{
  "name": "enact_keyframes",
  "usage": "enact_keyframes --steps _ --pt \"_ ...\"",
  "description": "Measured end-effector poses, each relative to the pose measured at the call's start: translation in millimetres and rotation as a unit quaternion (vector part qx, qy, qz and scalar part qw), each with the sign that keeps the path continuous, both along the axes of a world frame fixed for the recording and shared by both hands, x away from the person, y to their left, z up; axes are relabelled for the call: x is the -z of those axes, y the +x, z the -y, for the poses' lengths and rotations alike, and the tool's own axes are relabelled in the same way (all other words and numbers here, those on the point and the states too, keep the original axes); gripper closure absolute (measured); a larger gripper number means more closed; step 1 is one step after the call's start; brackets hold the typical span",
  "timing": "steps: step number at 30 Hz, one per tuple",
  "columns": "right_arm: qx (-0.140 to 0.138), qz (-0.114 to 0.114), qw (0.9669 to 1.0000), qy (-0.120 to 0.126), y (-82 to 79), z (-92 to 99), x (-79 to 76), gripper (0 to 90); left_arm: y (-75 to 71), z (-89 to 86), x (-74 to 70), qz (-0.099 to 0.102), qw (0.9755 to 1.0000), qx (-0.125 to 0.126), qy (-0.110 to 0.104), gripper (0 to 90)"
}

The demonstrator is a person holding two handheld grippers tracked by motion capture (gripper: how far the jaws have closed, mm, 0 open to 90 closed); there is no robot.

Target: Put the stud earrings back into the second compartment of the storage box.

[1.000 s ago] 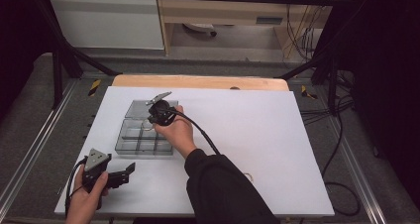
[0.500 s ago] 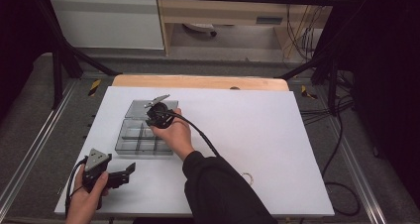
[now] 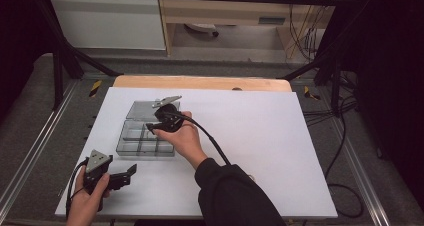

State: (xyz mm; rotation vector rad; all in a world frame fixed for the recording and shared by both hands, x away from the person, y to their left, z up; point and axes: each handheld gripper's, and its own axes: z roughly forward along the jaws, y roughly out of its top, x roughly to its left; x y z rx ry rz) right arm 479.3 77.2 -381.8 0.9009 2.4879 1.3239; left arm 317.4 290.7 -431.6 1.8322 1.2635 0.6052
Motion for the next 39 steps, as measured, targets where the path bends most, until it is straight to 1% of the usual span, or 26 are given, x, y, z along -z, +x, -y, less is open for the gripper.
enact_keyframes --steps 5,6,9,10,11,15,17,18,19,22,25,27,30,31,32,36,39 --pt "0.014 0.007 0.9999 0.004 -10.9 15.2 -7.4 32.0 -0.4 0.5 0.2 0.001 1.0000 0.000 0.001 7.2" --pt "0.016 0.008 0.9998 0.004 -13.1 18.8 -8.9 30.5 -0.3 0.4 0.3 0.000 1.0000 0.000 0.001 7.2" --pt "0.024 0.009 0.9996 0.013 -19.1 31.5 -12.9 25.4 0.1 1.1 0.6 -0.002 1.0000 0.002 0.003 7.2" --pt "0.027 0.010 0.9995 0.016 -21.1 35.9 -13.9 23.3 0.3 0.8 0.5 0.000 1.0000 0.004 0.007 7.2" --pt "0.030 0.011 0.9994 0.015 -23.1 40.8 -15.2 21.4 -0.2 1.9 0.9 0.000 1.0000 0.001 0.002 7.2" --pt "0.043 0.018 0.9988 0.017 -32.3 62.3 -19.6 15.7 -0.4 1.4 1.0 -0.002 1.0000 0.000 0.002 7.2" --pt "0.049 0.017 0.9984 0.022 -36.5 74.1 -21.5 13.9 -0.2 1.3 1.4 -0.002 1.0000 0.000 0.002 7.2" --pt "0.054 0.021 0.9980 0.026 -40.3 86.1 -23.0 12.7 -0.2 1.3 1.4 -0.002 1.0000 0.000 0.002 7.2" --pt "0.054 0.021 0.9980 0.026 -40.3 86.1 -23.0 12.7 -0.2 1.5 1.3 -0.002 1.0000 0.000 0.002 7.2" --pt "0.064 0.028 0.9972 0.024 -46.2 103.5 -24.4 10.9 0.4 2.4 0.9 0.000 1.0000 0.003 0.002 7.2" --pt "0.075 0.029 0.9963 0.029 -52.2 122.0 -23.9 9.6 0.0 3.2 0.9 -0.001 1.0000 0.005 0.004 7.2" --pt "0.081 0.034 0.9958 0.026 -56.2 134.8 -22.4 9.0 -0.4 3.2 1.2 0.000 1.0000 0.004 0.004 7.2" --pt "0.093 0.033 0.9947 0.029 -62.5 153.9 -18.8 8.3 -0.2 2.7 2.0 -0.002 1.0000 0.001 0.004 7.2" --pt "0.102 0.032 0.9939 0.030 -66.9 167.3 -16.2 8.0 0.0 2.4 2.5 -0.003 1.0000 0.002 0.005 7.2" --pt "0.102 0.032 0.9939 0.030 -66.9 167.3 -16.2 8.0 0.0 1.9 2.9 -0.004 1.0000 0.002 0.007 7.2" --pt "0.119 0.031 0.9917 0.038 -74.3 194.3 -12.1 8.0 -0.4 0.6 3.1 -0.005 1.0000 -0.002 0.004 7.2" --pt "0.134 0.034 0.9897 0.038 -79.4 213.6 -8.3 8.2 0.2 0.9 3.1 -0.006 1.0000 -0.004 0.006 7.2"
